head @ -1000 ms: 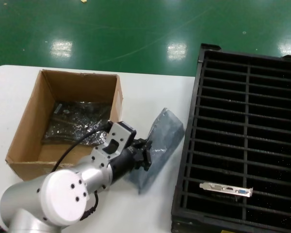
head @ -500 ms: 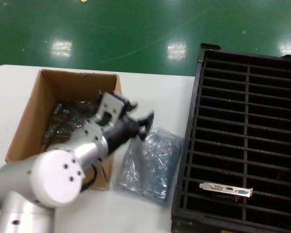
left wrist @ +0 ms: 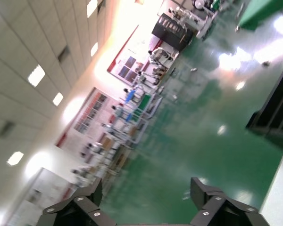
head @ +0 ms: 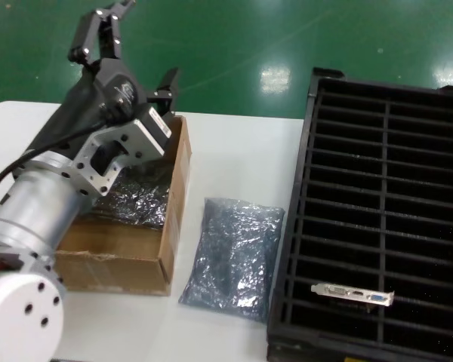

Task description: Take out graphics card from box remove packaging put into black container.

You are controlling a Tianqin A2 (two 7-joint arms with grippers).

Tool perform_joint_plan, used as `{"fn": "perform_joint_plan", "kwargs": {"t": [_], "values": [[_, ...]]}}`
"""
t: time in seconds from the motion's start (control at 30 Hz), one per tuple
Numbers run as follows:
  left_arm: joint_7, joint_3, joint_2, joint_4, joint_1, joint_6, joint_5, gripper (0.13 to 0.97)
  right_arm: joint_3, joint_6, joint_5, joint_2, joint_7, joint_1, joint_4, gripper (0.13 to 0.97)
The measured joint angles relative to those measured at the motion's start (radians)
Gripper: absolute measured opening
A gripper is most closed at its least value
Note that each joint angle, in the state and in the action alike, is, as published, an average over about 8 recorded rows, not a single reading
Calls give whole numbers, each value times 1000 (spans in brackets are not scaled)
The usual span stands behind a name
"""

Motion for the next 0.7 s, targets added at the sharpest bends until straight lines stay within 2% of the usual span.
{"fn": "perform_joint_plan", "kwargs": {"t": [0.13,0.47,0.6,0.7], "values": [[23,0,-6,0,17,-24,-26,668,10,23,19,-17,-10,-17,-2,966],[47,2,-19,47,61,-83,-181,851,57,135,107,-100,-62,-98,-12,966],[64,3,-25,65,83,-112,-249,851,79,185,148,-138,-85,-134,-17,966],[77,3,-30,79,100,-135,-302,885,95,224,178,-166,-102,-162,-20,966]]}}
